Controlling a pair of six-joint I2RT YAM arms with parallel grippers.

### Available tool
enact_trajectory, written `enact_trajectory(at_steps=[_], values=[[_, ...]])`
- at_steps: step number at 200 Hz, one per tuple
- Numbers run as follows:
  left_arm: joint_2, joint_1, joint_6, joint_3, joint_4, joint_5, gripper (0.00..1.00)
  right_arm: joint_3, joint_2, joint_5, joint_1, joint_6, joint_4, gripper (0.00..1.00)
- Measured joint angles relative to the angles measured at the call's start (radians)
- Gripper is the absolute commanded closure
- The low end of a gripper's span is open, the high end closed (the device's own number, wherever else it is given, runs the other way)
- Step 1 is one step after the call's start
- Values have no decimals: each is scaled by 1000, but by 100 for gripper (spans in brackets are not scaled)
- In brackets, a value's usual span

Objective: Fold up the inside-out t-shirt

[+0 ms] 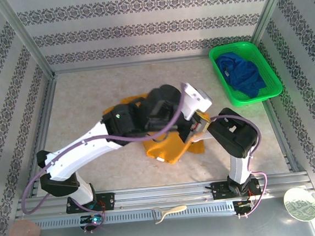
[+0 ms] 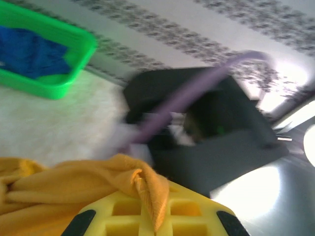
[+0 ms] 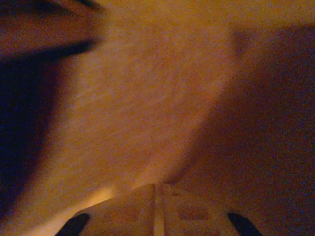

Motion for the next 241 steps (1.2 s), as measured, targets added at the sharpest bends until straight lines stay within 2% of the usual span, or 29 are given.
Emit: enact_trajectory(at_steps=[15,54,117,168,172,186,190,241], values=[[-6,-26,-40,-5,61,39,100,43,12,-17,-39,-2,-44,56],[-46,-77,-131,-122,260,123,100,160,29,-59,-100,-36,-144,37],[-46,-77,-232,-170,431,199,100,302,63,-31,-139,-72,-383,25],[-48,-78,-283,-222,542,228,100,585,108,128,-138,-95,-752,20],[-48,-78,-286,-230,547,227,100,609,116,142,-138,-94,-779,16],[-47,-78,-291,-251,552,227,100,694,145,191,-138,-94,-880,14],[-47,-78,-293,-254,555,226,100,719,155,204,-137,-96,-912,10],[-48,-77,-299,-284,615,188,100,909,313,269,-137,-93,-1207,9]])
